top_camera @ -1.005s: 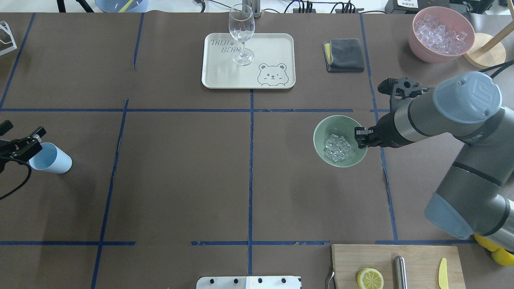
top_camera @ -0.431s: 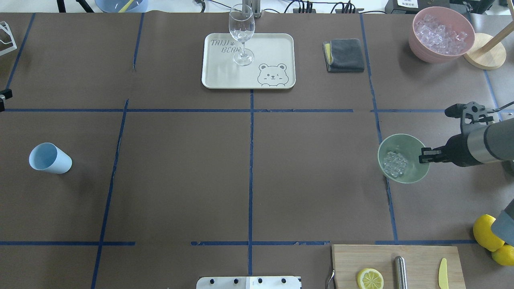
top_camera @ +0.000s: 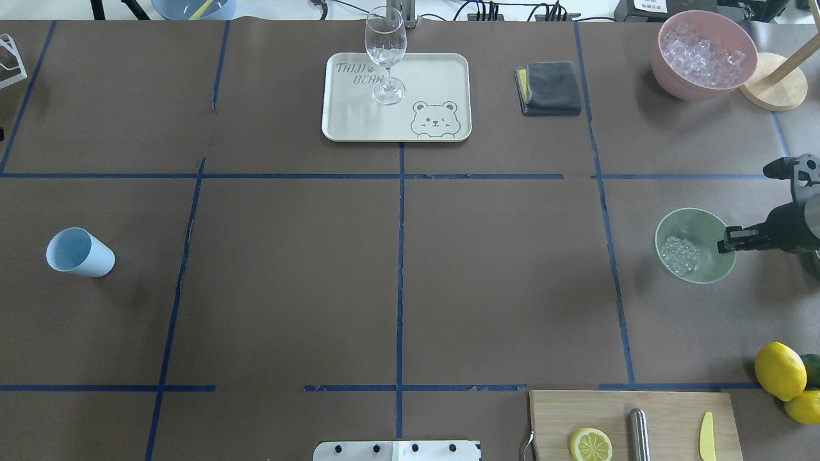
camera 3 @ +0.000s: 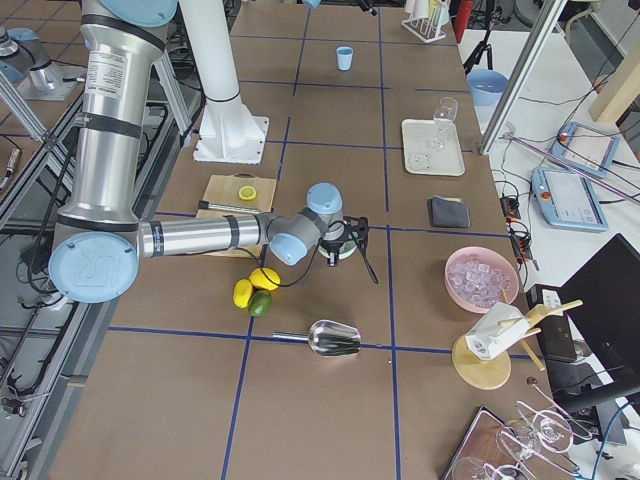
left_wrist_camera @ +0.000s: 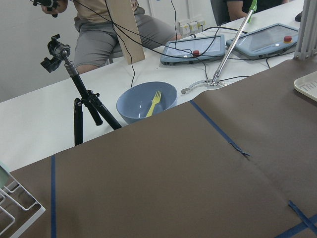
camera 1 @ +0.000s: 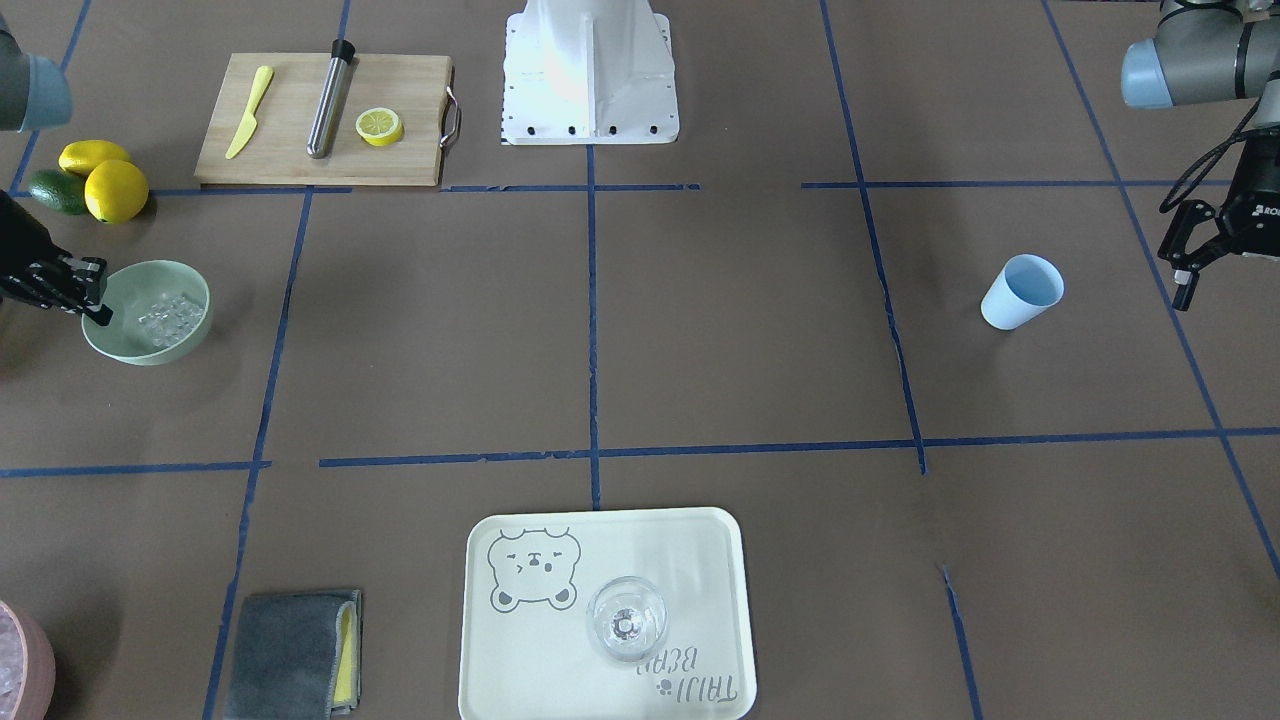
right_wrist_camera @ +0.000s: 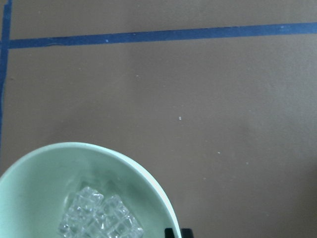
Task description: Pour ice into bowl
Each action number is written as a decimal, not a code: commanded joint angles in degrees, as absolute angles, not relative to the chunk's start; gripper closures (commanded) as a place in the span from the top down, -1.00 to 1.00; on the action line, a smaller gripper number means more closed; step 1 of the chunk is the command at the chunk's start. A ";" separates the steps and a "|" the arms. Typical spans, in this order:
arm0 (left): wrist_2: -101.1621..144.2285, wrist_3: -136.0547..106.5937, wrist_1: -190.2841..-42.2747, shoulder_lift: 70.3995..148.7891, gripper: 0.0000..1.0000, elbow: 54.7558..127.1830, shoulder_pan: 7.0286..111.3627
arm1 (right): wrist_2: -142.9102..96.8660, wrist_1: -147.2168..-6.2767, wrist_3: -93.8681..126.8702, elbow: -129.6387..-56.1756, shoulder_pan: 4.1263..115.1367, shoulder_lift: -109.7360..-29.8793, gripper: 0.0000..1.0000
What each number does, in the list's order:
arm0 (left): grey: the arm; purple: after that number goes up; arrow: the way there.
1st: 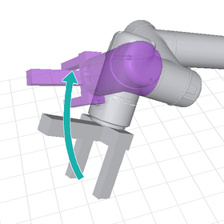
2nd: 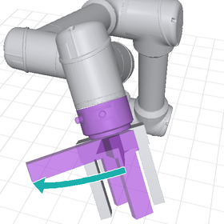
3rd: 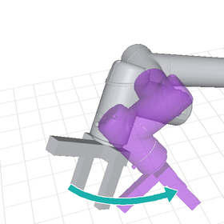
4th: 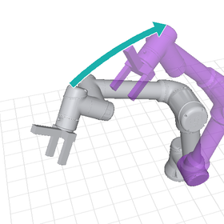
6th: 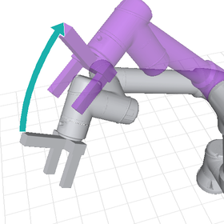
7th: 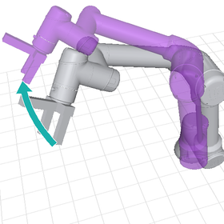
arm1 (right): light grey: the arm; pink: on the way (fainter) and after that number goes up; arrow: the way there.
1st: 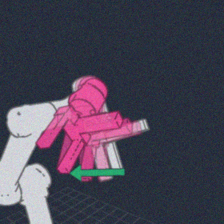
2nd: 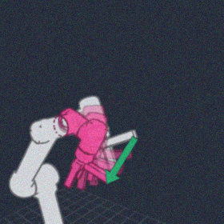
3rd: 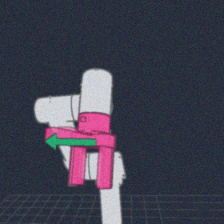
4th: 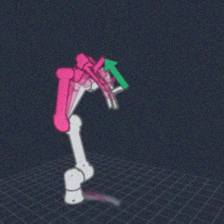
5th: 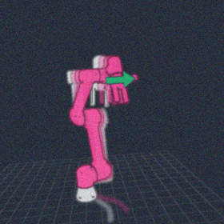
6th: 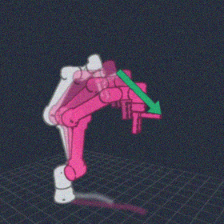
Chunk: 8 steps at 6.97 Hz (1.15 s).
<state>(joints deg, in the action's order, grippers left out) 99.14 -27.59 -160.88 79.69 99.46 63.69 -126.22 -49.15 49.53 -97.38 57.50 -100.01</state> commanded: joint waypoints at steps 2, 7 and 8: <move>101.75 -27.42 -155.42 79.80 1.00 99.14 65.03 | -127.26 -49.65 46.60 -94.83 61.68 -100.28 1.00; 112.72 -13.05 -124.36 89.97 1.00 99.14 74.94 | -127.44 -89.81 6.71 -104.76 78.00 -92.33 1.00; 115.11 -7.00 -115.49 92.35 1.00 98.10 78.62 | -127.96 -95.65 -2.20 -104.50 82.31 -91.15 1.00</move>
